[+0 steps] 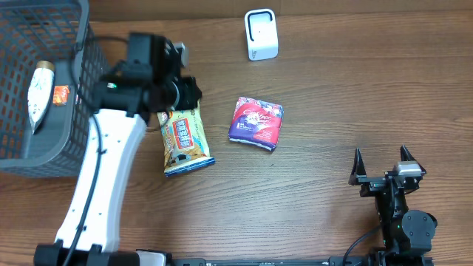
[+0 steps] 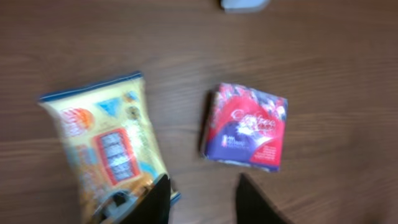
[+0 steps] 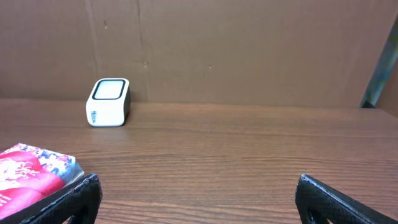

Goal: Scan the item barcode
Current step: 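Grasp the yellow snack bag and reposition it beside the red-purple pack, then reach into the basket and grasp the small orange box with left gripper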

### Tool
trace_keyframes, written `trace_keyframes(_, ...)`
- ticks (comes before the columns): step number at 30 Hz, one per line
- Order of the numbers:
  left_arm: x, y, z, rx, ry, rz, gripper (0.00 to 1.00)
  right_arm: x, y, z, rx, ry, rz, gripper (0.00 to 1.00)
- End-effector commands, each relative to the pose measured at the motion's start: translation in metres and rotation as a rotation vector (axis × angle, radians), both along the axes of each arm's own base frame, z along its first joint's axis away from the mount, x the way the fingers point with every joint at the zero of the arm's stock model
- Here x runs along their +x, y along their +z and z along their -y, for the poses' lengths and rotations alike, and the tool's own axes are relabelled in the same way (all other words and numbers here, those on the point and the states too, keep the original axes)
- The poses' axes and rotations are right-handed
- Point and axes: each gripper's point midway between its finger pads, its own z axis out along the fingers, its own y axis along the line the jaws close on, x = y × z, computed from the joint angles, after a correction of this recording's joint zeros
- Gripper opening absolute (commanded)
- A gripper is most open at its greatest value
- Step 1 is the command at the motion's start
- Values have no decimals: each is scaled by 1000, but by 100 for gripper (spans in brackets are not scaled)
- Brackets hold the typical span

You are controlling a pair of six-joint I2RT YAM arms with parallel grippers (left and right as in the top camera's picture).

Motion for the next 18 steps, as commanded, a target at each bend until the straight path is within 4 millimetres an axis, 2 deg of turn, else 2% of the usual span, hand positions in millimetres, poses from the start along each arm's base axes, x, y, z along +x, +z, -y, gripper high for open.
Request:
trace_keyframes(1, 13, 79, -42, 166, 131, 203, 45, 0, -1, 0, -4, -1, 5, 100)
trace_keyframes(2, 11, 120, -61, 201, 200, 295, 65, 0, -1, 0, -4, -1, 5, 100)
trace_keyframes(4, 5, 159, -82, 224, 277, 387, 81, 0, -1, 0, -4, -1, 5, 100)
trace_keyframes(6, -3, 194, -108, 243, 365, 472, 88, 0, -1, 0, -4, -1, 5, 100)
trace_keyframes(8, -10, 215, -133, 261, 446, 522, 89, 0, -1, 0, -4, -1, 5, 100)
trace_keyframes(11, -19, 227, -173, 286, 560, 550, 90, 0, -1, 0, -5, -1, 6, 100)
trace_keyframes(14, -21, 229, -219, 321, 682, 553, 90, 0, -1, 0, -5, -1, 6, 100)
trace_keyframes(18, -17, 210, -272, 282, 868, 507, 91, 0, -1, 0, -4, -1, 5, 100)
